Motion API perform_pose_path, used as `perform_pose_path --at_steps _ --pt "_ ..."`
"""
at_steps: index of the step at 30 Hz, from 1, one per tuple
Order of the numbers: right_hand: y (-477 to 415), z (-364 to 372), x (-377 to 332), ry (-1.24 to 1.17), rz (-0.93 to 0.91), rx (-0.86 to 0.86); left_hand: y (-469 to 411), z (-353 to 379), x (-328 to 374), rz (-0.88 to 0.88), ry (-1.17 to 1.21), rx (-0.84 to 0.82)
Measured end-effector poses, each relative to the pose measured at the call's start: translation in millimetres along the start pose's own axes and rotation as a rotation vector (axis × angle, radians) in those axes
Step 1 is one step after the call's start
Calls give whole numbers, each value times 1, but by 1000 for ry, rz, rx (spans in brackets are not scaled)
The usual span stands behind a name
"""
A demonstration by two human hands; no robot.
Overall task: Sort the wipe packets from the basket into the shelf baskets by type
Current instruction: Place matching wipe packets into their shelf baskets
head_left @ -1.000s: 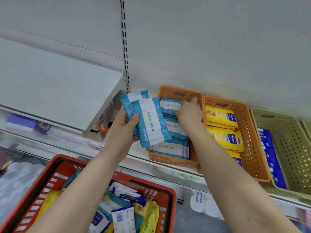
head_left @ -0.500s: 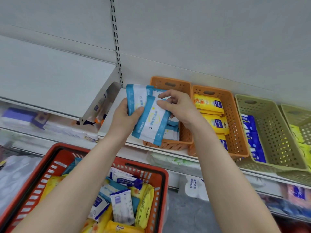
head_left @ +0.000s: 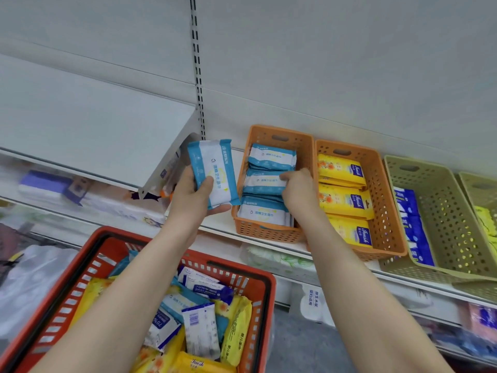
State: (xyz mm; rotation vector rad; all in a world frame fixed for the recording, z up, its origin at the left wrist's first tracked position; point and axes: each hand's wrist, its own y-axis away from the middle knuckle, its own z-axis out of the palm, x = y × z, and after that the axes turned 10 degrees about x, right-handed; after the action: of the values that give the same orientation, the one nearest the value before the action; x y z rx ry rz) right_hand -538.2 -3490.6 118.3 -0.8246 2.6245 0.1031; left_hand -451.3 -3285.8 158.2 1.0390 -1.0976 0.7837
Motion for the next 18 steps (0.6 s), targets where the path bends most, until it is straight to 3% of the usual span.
perform_pose_path --at_steps 10,13,15,18 --pt "3 3 0 109 -130 -1 3 3 2 -46 20 -6" --pt "4 -6 -4 160 -232 75 8 3 3 -44 0 -26" --pt "10 -20 -17 -100 -243 121 11 3 3 -35 -12 -48" --pt "26 -48 -44 -718 -124 -17 16 4 4 16 -110 -104"
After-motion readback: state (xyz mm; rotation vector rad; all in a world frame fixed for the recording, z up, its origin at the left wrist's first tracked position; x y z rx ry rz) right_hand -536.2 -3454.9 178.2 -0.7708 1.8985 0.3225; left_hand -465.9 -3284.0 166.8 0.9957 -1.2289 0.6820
